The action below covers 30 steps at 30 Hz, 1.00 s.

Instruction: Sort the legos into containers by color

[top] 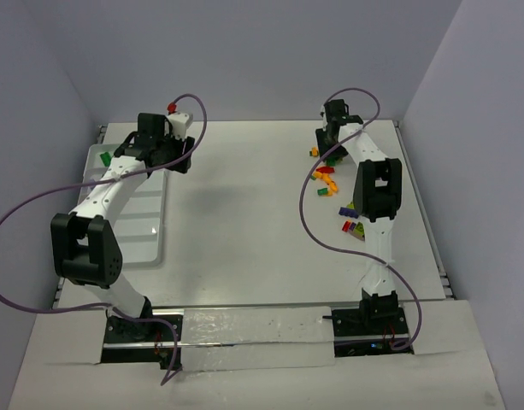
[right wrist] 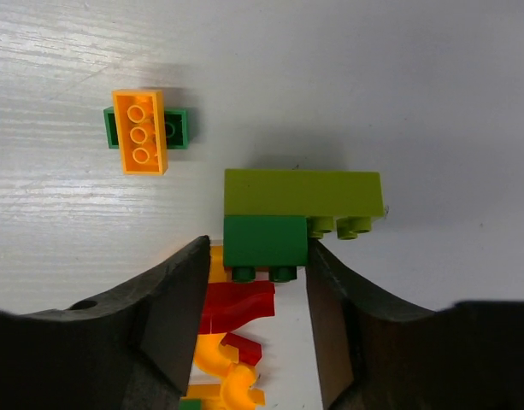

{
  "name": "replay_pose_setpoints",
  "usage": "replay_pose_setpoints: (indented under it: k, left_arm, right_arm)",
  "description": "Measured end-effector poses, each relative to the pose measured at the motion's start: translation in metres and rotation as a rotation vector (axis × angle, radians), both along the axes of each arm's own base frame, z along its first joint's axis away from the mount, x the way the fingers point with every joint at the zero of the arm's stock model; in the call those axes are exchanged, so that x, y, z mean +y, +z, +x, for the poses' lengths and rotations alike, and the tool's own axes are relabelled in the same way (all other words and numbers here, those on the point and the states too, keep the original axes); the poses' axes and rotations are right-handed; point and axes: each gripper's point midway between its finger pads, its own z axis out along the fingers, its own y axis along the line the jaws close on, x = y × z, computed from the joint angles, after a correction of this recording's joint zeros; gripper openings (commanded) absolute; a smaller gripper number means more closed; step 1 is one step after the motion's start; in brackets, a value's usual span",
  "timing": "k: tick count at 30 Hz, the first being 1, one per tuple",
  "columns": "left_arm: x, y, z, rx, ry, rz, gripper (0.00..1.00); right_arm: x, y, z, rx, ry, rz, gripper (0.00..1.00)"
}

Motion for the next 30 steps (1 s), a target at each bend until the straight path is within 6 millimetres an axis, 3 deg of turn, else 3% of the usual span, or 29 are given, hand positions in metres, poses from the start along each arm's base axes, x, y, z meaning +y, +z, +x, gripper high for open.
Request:
replay_pose_setpoints:
  k: [5, 11, 12, 15, 20, 24, 30]
  left_arm:
    - [0.000, -0.005, 0.001, 0.010, 0.002, 0.004, 0.66]
    - [0.000, -0.006, 0.001, 0.013, 0.002, 0.004, 0.69]
    - [0.000, -0.006, 0.001, 0.013, 0.002, 0.004, 0.72]
    - [0.000, -0.005, 0.001, 0.013, 0.003, 0.004, 0.94]
    - [0.001, 0.004, 0.005, -0.005, 0.006, -0.012, 0.99]
    - [0.008, 0.018, 0.011, -0.013, 0.020, -0.083, 0.99]
    - [0.038, 0.042, 0.010, 0.018, 0.024, -0.373, 0.99]
  right_arm:
    - [-0.002, 0.001, 0.003, -0.012, -0.004, 0.004, 0.44]
    - [-0.005, 0.002, 0.005, -0.021, -0.010, 0.005, 0.25]
    - [-0.005, 0.002, 0.006, -0.021, -0.010, 0.006, 0.20]
    - [-0.005, 0.002, 0.006, -0.021, -0.007, 0.013, 0.03]
    - [0.007, 0.008, -0.001, -0.026, 0.043, 0.069, 0.00]
    - [0.022, 0.047, -0.010, -0.079, 0.143, 0.115, 0.00]
    - [0.066, 0.150, -0.023, -0.293, 0.366, 0.230, 0.00]
